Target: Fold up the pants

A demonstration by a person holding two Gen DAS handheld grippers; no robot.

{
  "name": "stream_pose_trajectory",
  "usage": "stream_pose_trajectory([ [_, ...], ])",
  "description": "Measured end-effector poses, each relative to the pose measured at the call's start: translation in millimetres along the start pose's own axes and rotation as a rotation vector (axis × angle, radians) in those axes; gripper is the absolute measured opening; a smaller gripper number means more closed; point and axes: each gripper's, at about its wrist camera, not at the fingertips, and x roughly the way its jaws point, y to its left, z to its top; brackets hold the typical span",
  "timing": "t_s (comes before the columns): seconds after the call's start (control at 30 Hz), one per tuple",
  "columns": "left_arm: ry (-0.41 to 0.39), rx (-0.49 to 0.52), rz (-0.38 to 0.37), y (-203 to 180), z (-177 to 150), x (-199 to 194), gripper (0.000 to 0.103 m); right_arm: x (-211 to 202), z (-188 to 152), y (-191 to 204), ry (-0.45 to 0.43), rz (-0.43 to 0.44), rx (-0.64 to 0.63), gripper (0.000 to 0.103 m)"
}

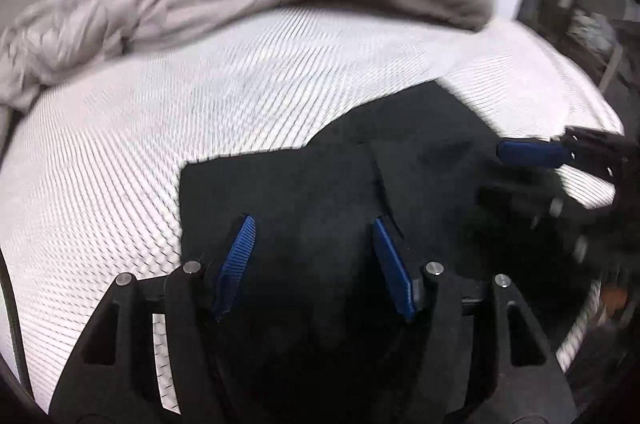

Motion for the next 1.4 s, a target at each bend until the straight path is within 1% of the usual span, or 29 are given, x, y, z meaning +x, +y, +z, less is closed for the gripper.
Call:
stream_pose_trajectory([
  [0.03,0.021,-0.042,-0.007,6,0,8,0.060,22,3,4,0.049,-0.011,0.010,0.053],
  [0.1,0.030,-0.061,-0.018,10,-1,13,0.060,54,2,1,0.150,-0.047,-0.010,0.053],
  [0.17,0.024,-0.027,0.007,12,-7,6,0.062,54,-2,2,0.159,-0.079,-0.058,0.053],
  [0.2,0.025,-0.019,0.024,13,-11,2,0.066,47,-4,-3,0.172,-0.148,-0.080,0.053],
  [0.23,0.022,-0.022,0.030,16,-15,-1,0.066,41,-7,-10,0.175,-0.196,-0.095,0.050],
  [0.3,0.022,-0.031,0.034,17,-19,-8,0.065,35,-12,-22,0.185,-0.137,-0.057,0.048],
  [0.33,0.016,-0.039,0.041,17,-18,-14,0.061,29,-12,-24,0.168,-0.120,-0.044,0.048],
  [0.4,-0.019,-0.055,0.049,15,-14,-29,0.058,23,-7,-17,0.140,-0.131,-0.029,0.049],
  [0.47,-0.080,-0.080,0.045,18,-8,-34,0.058,21,4,-6,0.098,-0.084,0.002,0.049],
  [0.53,-0.081,-0.113,0.057,17,-4,-28,0.058,27,14,7,0.066,-0.060,0.021,0.049],
  [0.6,-0.020,-0.149,0.079,23,-3,-4,0.060,31,12,10,0.075,-0.083,0.028,0.049],
  [0.63,0.014,-0.160,0.089,25,-7,6,0.064,42,11,11,0.111,-0.102,0.038,0.049],
  [0.67,0.026,-0.171,0.073,29,-11,10,0.066,47,11,10,0.135,-0.103,0.034,0.049],
  [0.77,0.023,-0.159,0.057,33,-9,5,0.066,49,7,8,0.166,-0.130,-0.051,0.049],
  [0.83,0.025,-0.148,0.051,34,-14,-1,0.066,38,-1,-6,0.180,-0.229,-0.089,0.048],
  [0.87,0.022,-0.135,0.069,32,-18,-12,0.065,33,-5,-11,0.180,-0.208,-0.080,0.048],
  [0.9,0.013,-0.124,0.094,28,-24,-24,0.058,25,-9,-17,0.171,-0.166,-0.052,0.048],
  [0.93,0.000,-0.113,0.105,23,-27,-36,0.056,21,-9,-17,0.156,-0.160,-0.047,0.048],
  [1.0,-0.053,-0.091,0.059,15,-35,-61,0.056,4,-9,-10,0.113,-0.144,-0.036,0.048],
  [1.03,-0.081,-0.083,0.029,11,-40,-70,0.057,-9,-7,-1,0.069,-0.100,-0.021,0.048],
  [1.07,-0.083,-0.066,-0.003,3,-47,-75,0.057,-13,-5,6,0.050,-0.061,-0.022,0.048],
  [1.1,-0.058,-0.040,-0.034,-5,-54,-71,0.057,-14,-5,16,0.042,-0.015,-0.028,0.050],
  [1.13,-0.032,-0.024,-0.050,-10,-56,-65,0.057,-9,-6,29,0.062,0.029,-0.046,0.051],
  [1.17,0.007,-0.006,-0.042,-13,-63,-52,0.057,-2,-11,37,0.090,0.044,-0.060,0.051],
  [1.2,0.017,0.001,-0.038,-12,-69,-45,0.058,9,-17,48,0.129,0.046,-0.091,0.051],
  [1.23,0.015,0.005,-0.053,-12,-73,-45,0.058,18,-19,54,0.151,0.027,-0.130,0.050],
  [1.3,0.013,0.008,-0.070,-3,-78,-54,0.058,18,-24,50,0.143,-0.019,-0.180,0.054],
  [1.37,0.023,-0.022,-0.070,11,-85,-61,0.058,5,-30,31,0.148,-0.140,-0.177,0.054],
  [1.4,0.024,-0.050,-0.061,17,-88,-64,0.058,-1,-34,23,0.141,-0.161,-0.168,0.054],
])
